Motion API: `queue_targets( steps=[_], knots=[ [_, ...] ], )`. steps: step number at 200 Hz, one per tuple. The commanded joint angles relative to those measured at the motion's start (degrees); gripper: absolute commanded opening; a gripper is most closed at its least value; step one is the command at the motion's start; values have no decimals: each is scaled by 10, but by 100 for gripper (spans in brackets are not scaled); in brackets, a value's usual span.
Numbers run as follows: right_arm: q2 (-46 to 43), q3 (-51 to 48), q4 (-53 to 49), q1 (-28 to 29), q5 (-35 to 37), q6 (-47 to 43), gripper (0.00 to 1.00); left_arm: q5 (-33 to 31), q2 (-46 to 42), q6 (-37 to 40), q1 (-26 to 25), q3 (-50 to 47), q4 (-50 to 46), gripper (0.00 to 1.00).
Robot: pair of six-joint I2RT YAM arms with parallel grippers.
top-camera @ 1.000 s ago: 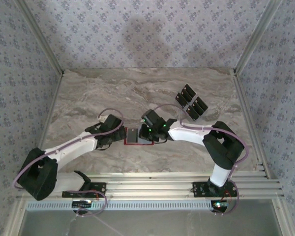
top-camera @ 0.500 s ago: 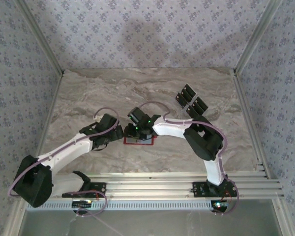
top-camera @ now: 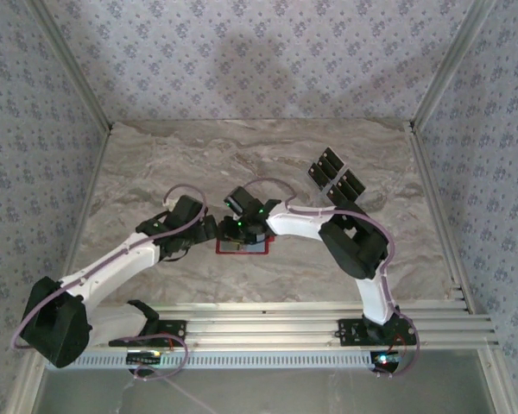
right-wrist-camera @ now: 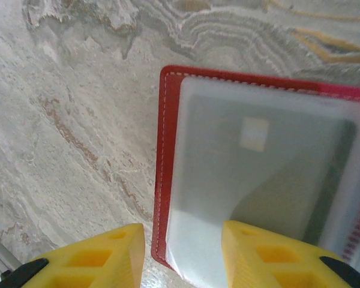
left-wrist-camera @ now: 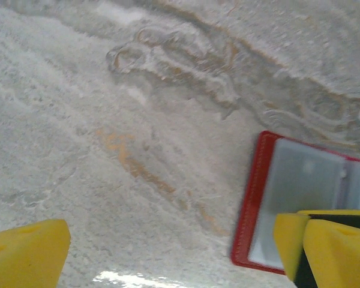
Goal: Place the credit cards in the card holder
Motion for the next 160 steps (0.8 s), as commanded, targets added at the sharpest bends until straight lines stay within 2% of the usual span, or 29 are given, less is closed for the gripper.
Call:
queue_targets(
  steps=[1,40,71,89,121,160],
  knots=[
    [-76,-1,-24,-31,0,-32,41,20,7,-2,3,47,-20,100],
    [-173,2,-134,-108,25,-118,42,51,62,-3,4,137,-41,100],
    [-232,-13,-220,-197,91,-210,42,62,126,-30,6,249,-80,100],
    [-256,-18,-271,-240,158,-261,42,65,169,-57,7,337,-128,100],
    [-255,-14,-309,-283,257,-330,41,46,249,-137,8,501,-232,100],
    [-200,-8,-316,-304,346,-356,40,21,334,-212,7,700,-361,100]
  ],
)
